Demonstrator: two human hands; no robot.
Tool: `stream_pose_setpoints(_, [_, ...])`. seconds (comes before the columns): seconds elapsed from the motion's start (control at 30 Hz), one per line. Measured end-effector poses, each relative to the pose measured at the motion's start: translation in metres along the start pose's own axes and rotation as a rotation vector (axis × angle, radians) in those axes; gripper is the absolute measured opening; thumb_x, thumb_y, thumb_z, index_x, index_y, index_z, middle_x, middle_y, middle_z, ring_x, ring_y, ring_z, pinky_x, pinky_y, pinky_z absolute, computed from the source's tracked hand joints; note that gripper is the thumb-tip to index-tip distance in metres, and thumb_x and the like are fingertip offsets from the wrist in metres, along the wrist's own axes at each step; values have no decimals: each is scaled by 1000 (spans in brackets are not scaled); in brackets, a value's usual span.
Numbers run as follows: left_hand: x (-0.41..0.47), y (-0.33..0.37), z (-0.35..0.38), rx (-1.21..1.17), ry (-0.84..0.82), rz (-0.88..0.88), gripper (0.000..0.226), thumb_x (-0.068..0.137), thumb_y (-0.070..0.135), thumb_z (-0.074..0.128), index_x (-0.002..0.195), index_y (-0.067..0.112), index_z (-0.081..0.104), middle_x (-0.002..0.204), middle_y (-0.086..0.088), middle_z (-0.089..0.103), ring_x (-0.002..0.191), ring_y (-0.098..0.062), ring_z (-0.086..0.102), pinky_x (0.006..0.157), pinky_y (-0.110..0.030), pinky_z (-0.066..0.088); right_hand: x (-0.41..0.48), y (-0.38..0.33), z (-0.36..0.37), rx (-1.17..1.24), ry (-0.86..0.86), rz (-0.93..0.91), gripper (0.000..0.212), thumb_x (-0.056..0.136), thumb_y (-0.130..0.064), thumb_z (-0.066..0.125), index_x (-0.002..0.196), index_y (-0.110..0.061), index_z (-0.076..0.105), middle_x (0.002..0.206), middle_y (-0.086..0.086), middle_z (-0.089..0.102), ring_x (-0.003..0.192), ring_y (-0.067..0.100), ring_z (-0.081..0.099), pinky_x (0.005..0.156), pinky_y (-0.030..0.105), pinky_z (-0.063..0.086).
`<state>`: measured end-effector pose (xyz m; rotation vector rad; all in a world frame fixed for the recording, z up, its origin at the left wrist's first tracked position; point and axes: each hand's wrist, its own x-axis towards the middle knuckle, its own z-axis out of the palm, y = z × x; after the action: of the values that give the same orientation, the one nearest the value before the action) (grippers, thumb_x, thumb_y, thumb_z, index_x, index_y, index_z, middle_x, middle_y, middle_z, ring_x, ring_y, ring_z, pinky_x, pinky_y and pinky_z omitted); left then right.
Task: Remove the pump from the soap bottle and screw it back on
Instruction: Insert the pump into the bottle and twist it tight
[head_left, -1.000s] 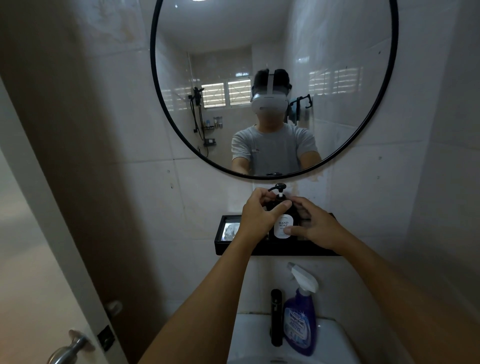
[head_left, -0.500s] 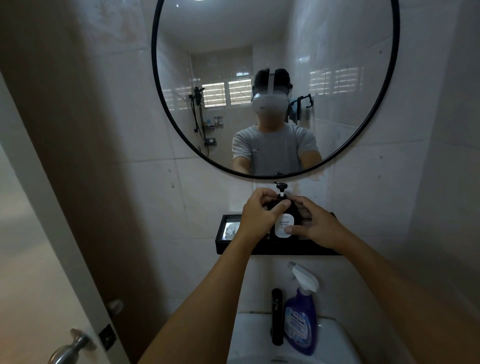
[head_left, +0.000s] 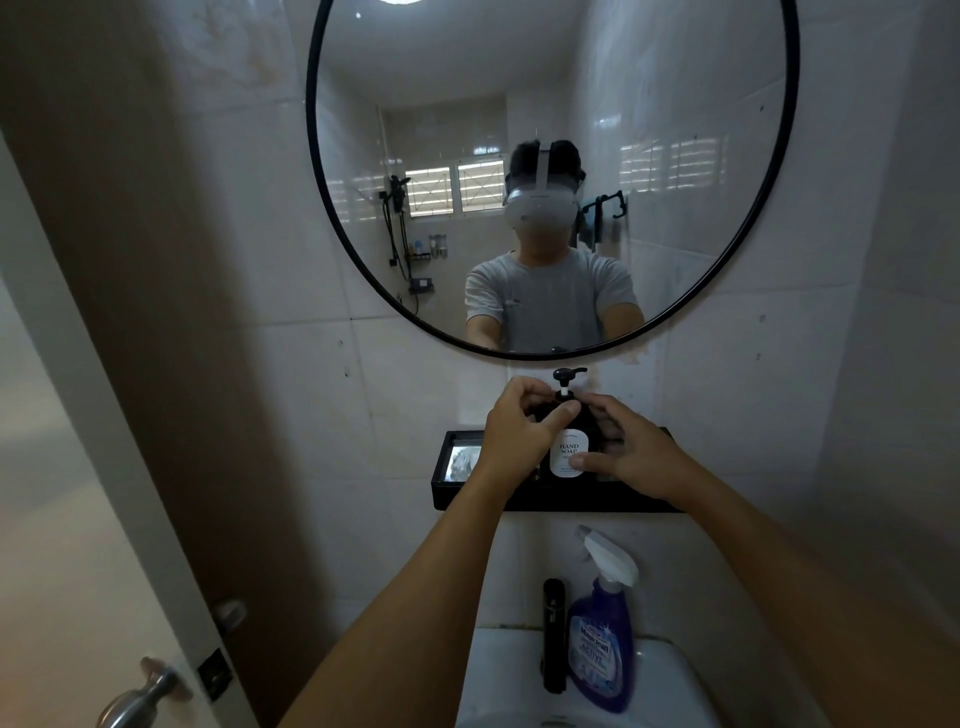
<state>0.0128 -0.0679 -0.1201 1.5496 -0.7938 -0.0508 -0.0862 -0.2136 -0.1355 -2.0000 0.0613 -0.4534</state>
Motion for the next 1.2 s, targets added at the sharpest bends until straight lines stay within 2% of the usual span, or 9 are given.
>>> stream_pose_setpoints(0.1, [1, 1, 3, 31, 12, 5, 20, 83, 25, 77, 95, 21, 61, 98, 0, 69, 98, -18, 68, 89, -34, 57, -1, -1, 0, 3, 1, -3, 80, 76, -12, 80, 142, -31, 40, 128, -14, 58, 113, 2, 62, 88, 25, 55])
stream_pose_setpoints(0.17, [2, 2, 3, 50, -9, 5, 11, 91, 18, 68, 101, 15, 64, 98, 0, 69, 97, -19, 68, 88, -32, 56, -1, -2, 1, -2, 1, -2, 81, 76, -12, 80, 142, -34, 39, 124, -19, 58, 109, -2, 62, 86, 25, 56])
stream_pose_setpoints(0.27, [1, 3, 1, 60, -46, 3, 20, 96, 13, 59, 115, 11, 67, 110, -5, 72, 107, -20, 69, 95, -34, 56, -1, -2, 0, 3, -1, -6, 80, 77, -10, 79, 142, -33, 39, 123, -19, 58, 107, -6, 62, 84, 20, 55])
stream_pose_setpoints(0.33, [0, 4, 0, 42, -34, 3, 24, 93, 18, 65, 116, 12, 64, 112, -4, 71, 109, -18, 67, 97, -36, 55, -2, -3, 0, 0, -1, -4, 80, 77, -9, 79, 142, -33, 39, 122, -21, 58, 106, -9, 61, 82, 17, 54])
stream_pose_setpoints(0.5, [1, -1, 2, 31, -6, 16, 28, 81, 29, 79, 100, 20, 60, 102, -2, 69, 102, -19, 68, 90, -37, 58, -2, -2, 0, 11, 0, -3, 81, 77, -11, 80, 143, -34, 39, 128, -14, 59, 110, 0, 63, 88, 26, 56])
stream_pose_setpoints(0.6, [2, 0, 3, 47, -2, 15, 19, 86, 23, 75, 98, 17, 61, 100, -3, 69, 101, -22, 67, 88, -35, 57, -2, -3, 0, 4, -5, 5, 81, 77, -11, 79, 143, -35, 38, 126, -19, 57, 106, -5, 62, 84, 24, 56])
stream_pose_setpoints(0.73, [1, 3, 1, 50, -37, 9, 19, 95, 14, 61, 112, 7, 65, 109, -8, 71, 105, -20, 68, 89, -28, 54, -1, -2, 0, -9, 2, 6, 84, 76, -11, 80, 145, -33, 37, 126, -17, 55, 108, -6, 60, 86, 20, 54])
stream_pose_setpoints(0.93, [0, 1, 2, 27, -15, 15, 29, 84, 25, 78, 106, 17, 63, 101, 4, 68, 102, -13, 67, 90, -30, 56, -1, -1, 0, -8, 4, -2, 84, 76, -15, 81, 144, -35, 37, 134, -13, 54, 119, 4, 57, 97, 34, 53])
stream_pose_setpoints(1.2, [4, 1, 6, 49, 33, 5, 21, 83, 20, 78, 97, 10, 66, 89, 2, 68, 84, -11, 66, 80, -27, 56, 1, 3, -1, 11, -5, -7, 84, 75, -13, 81, 143, -37, 38, 140, -8, 53, 117, 3, 59, 93, 34, 55])
